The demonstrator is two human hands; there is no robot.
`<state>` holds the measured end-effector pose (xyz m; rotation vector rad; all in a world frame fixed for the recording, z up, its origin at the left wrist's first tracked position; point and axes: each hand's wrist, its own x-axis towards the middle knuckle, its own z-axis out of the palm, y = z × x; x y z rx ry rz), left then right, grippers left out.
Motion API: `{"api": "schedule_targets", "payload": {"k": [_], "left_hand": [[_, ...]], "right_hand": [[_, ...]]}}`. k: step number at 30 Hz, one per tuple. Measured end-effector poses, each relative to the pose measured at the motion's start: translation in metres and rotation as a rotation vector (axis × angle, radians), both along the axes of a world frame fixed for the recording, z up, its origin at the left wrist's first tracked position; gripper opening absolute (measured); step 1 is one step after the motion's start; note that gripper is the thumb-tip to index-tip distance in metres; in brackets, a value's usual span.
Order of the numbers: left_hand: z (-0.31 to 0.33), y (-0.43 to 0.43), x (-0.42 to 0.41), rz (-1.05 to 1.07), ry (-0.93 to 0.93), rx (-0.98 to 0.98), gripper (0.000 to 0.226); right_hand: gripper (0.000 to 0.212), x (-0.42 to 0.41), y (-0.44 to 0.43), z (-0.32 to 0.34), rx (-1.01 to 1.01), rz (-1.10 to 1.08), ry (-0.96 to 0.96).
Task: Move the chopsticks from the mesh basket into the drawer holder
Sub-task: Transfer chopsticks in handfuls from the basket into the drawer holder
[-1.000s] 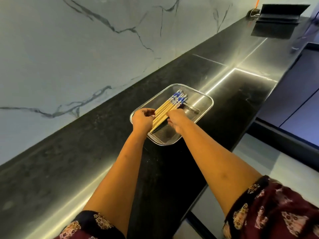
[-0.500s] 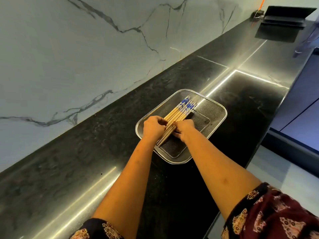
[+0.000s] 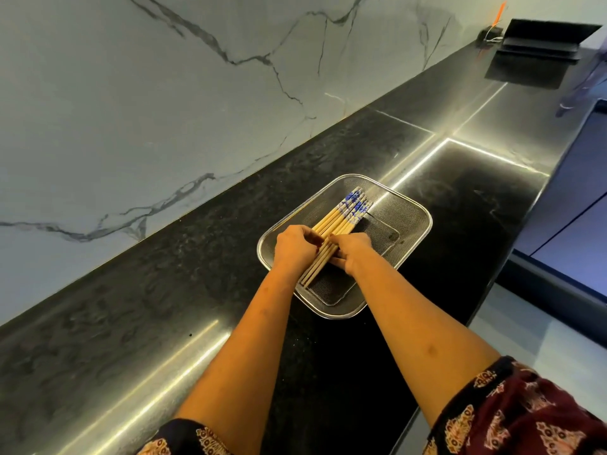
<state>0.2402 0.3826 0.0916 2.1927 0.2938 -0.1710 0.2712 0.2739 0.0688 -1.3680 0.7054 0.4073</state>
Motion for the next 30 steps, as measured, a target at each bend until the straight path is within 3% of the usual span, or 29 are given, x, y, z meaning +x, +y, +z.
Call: {"api": "schedule_targets", "payload": {"k": [4, 15, 18, 23, 30], "left_hand": [[0.001, 0.000, 0.001, 0.006, -0.007, -0.001, 0.021], [0.009, -0.001, -0.004, 0.058, -0.071, -0.130, 0.015], [0.017, -0.002, -0.008, -0.050, -0.055, -0.156, 0.020], [0.030, -0.004, -0.018, -0.207, 0.146, -0.274, 0.041], [0.050, 0.014, -0.035, -0.318, 0.186, -0.410, 0.024]], "right_hand": [[0.025, 0.001, -0.001, 0.002, 0.010, 0.022, 0.003], [0.007, -0.005, -0.007, 0.019, 0.117, -0.004, -0.057], [0.009, -0.010, -0.010, 0.030, 0.219, -0.030, -0.128], [0.008, -0.025, -0.018, 0.044, 0.270, -0.051, -0.156], [0.016, -0.044, -0.038, 0.054, 0.496, -0.054, -0.195]]}}
